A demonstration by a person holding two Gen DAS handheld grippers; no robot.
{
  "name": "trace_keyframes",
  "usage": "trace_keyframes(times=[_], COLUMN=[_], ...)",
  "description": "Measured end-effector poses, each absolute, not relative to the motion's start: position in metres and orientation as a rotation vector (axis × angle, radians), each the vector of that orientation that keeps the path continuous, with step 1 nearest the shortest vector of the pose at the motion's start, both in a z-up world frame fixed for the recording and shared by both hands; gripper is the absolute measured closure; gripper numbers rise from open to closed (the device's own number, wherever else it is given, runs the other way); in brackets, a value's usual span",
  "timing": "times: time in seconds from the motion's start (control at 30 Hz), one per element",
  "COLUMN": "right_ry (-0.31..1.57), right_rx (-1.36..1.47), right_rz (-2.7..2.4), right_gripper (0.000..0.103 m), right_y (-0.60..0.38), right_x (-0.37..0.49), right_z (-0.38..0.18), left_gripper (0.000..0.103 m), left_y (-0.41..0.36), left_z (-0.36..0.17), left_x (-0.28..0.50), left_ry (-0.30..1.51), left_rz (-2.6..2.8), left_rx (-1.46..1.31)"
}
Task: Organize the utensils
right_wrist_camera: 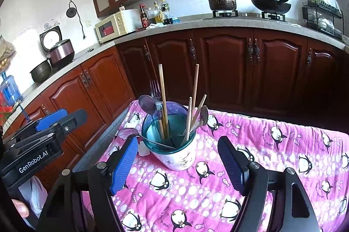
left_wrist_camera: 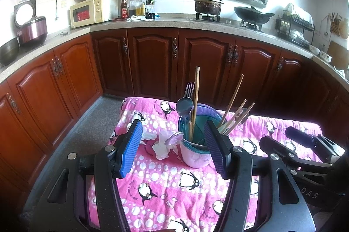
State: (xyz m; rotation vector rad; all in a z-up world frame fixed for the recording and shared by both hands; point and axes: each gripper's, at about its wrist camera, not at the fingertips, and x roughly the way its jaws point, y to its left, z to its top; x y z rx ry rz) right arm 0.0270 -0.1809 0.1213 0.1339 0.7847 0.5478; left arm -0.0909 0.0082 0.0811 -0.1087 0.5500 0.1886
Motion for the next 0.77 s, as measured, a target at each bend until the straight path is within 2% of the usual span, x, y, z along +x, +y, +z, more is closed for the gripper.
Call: trace_keyframes(times=[0.77], right_ry=[0.818], right_rx=[0.151], right_rz=[0.538], right_gripper=[0.029], right_y=[-0.19], right_x=[0.036], right_z=[0.106], left_gripper=[0.044], left_y=[0.006], left_z=[0.072], left_x=[-0.084], left_ry=[0.556], left_rz=[0.158], left_rx=[-0.1])
